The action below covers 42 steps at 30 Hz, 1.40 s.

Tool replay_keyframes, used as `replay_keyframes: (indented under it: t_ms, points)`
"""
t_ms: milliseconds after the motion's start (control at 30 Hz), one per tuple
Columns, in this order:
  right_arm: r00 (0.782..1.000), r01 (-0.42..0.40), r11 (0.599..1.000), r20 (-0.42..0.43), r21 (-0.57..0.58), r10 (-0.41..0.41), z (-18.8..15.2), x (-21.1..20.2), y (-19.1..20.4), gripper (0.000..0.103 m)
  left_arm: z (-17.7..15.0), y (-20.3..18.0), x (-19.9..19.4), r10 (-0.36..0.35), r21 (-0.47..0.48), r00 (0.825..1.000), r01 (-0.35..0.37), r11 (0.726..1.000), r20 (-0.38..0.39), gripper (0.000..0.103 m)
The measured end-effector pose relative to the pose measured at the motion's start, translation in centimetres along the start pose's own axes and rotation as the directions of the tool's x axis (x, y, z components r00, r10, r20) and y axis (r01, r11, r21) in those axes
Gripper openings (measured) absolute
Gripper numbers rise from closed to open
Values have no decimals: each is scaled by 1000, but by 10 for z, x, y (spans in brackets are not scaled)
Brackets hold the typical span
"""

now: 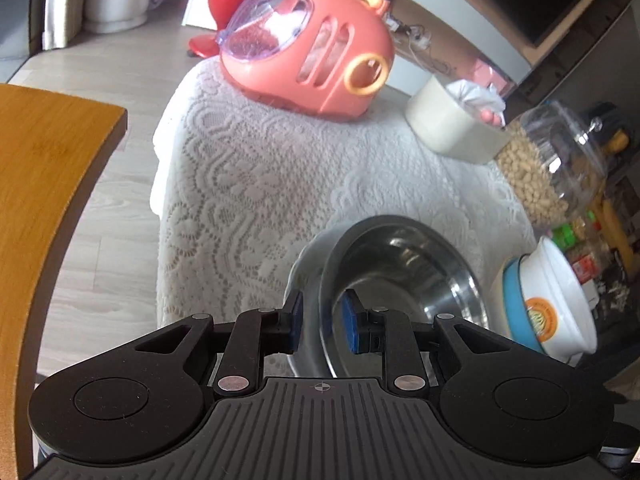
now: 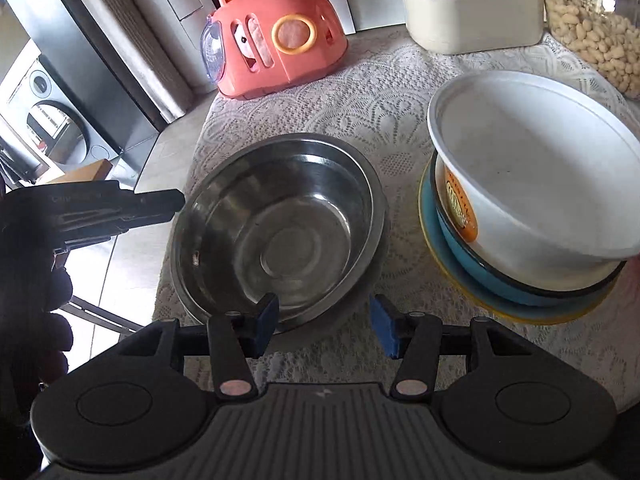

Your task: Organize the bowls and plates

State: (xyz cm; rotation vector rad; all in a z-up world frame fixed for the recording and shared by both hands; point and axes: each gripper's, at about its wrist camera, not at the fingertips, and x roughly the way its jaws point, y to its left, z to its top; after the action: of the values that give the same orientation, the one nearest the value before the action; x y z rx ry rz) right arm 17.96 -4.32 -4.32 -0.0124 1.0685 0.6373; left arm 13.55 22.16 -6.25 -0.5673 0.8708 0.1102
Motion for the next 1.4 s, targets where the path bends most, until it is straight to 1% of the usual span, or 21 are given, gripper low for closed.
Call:
replay_keyframes:
  t_ms: [67,167,267,300,333,433,500,567,667,700,733,800,933,1033,1100,1133,1200,1267,1300,1333,1400]
  points:
    - [999,18,1000,43,-23,-16,-7,6,1,56,-4,1,3,8,8,1000,-8,1000,-10,24]
    - [998,25,999,58,-25,-23,-9,16,0,57,-6,-4,-2,46,39,999,-46,998,10,26]
    - [999,0,1000,35,0,0,-6,18,-2,57,-3,-6,-7,77,54,997,-78,995,9,31]
    - [1000,-12,1000,24,13,11,-5,19,-2,57,-2,-4,-6,81,50,997,-81,995,-1,35]
    - [1000,-21,999,13,32,21,-4,21,-4,57,-2,-2,-4,82,43,997,-81,996,-11,38]
    - [998,-58,993,-22,100,60,-3,28,-9,57,-4,6,5,68,8,996,-67,998,-57,43]
    - [996,-80,987,-38,136,86,-2,36,-10,57,-6,10,8,51,-16,996,-53,998,-73,44]
    - [994,-95,986,-45,136,102,-2,39,-7,59,-6,13,10,37,-32,996,-40,999,-82,44]
    - [997,-63,993,-43,95,67,-1,41,4,61,-6,14,13,14,-40,996,-18,999,-93,37]
    - [997,-57,995,-39,85,60,0,43,6,61,-6,14,13,5,-39,996,-8,999,-95,32]
    - [997,-57,995,-37,79,60,2,44,7,61,-7,13,14,7,-34,995,-10,999,-95,35]
    - [997,-67,995,-40,76,71,6,47,10,61,-7,12,13,26,-20,997,-28,999,-77,35]
    - [996,-75,995,-34,68,77,13,53,12,61,-5,18,12,10,-58,998,-14,998,-70,35]
    - [995,-92,994,-18,58,93,8,52,8,62,-5,15,12,18,-39,998,-20,999,-65,37]
    - [993,-115,992,-6,50,115,6,51,4,62,-4,11,9,42,-9,998,-43,999,-43,37]
    - [992,-123,991,4,43,123,4,50,2,62,-4,7,4,62,14,998,-62,998,-15,37]
    - [990,-137,990,32,14,137,-1,42,-2,62,0,-6,-11,112,72,991,-117,990,71,37]
    - [985,-168,986,27,-10,168,0,34,-6,62,7,-21,-30,147,111,975,-167,980,164,37]
    - [983,-183,983,20,-19,184,1,29,-9,62,10,-28,-38,143,118,971,-168,979,194,37]
    - [979,-204,978,21,-42,205,2,21,-11,62,15,-34,-45,125,114,970,-151,982,209,37]
    - [973,-223,967,31,-124,229,5,3,-11,62,26,-45,-52,47,75,978,-63,995,201,37]
